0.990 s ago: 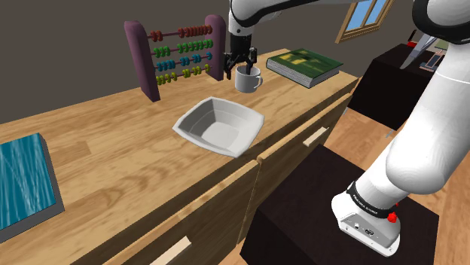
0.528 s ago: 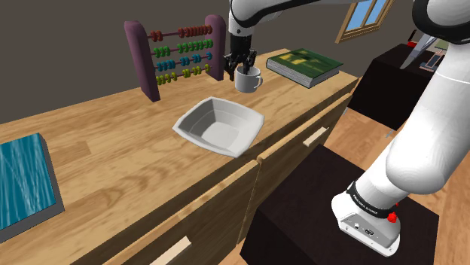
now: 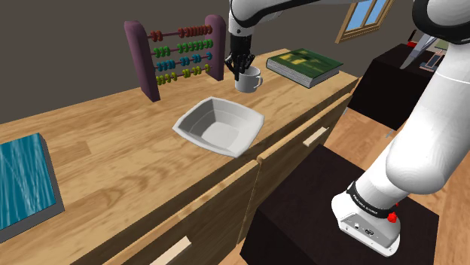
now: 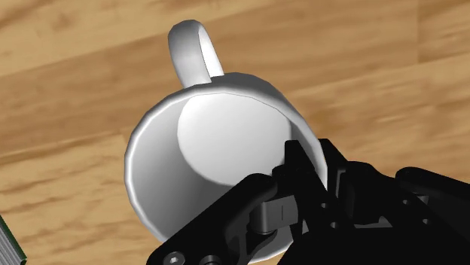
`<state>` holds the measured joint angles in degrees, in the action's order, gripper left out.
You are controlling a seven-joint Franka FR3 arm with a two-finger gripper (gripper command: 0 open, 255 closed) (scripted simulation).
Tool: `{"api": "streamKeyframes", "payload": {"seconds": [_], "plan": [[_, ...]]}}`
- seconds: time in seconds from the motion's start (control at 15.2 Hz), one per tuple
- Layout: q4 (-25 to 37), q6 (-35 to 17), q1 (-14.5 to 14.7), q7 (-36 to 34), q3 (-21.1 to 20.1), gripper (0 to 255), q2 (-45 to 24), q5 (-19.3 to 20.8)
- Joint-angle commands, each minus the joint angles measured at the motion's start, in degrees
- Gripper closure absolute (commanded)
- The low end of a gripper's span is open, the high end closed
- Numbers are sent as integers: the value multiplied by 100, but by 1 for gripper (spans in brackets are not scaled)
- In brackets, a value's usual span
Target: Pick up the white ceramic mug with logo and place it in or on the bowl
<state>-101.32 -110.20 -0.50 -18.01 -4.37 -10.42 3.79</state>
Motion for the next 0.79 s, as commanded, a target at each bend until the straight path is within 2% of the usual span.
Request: {"api": "streamKeyframes", "payload": {"seconds": [0.0,0.73], "plan": [[0,0,0,0,0,255,0,0],[711,814,5,44,-6,255,104,-22]]}}
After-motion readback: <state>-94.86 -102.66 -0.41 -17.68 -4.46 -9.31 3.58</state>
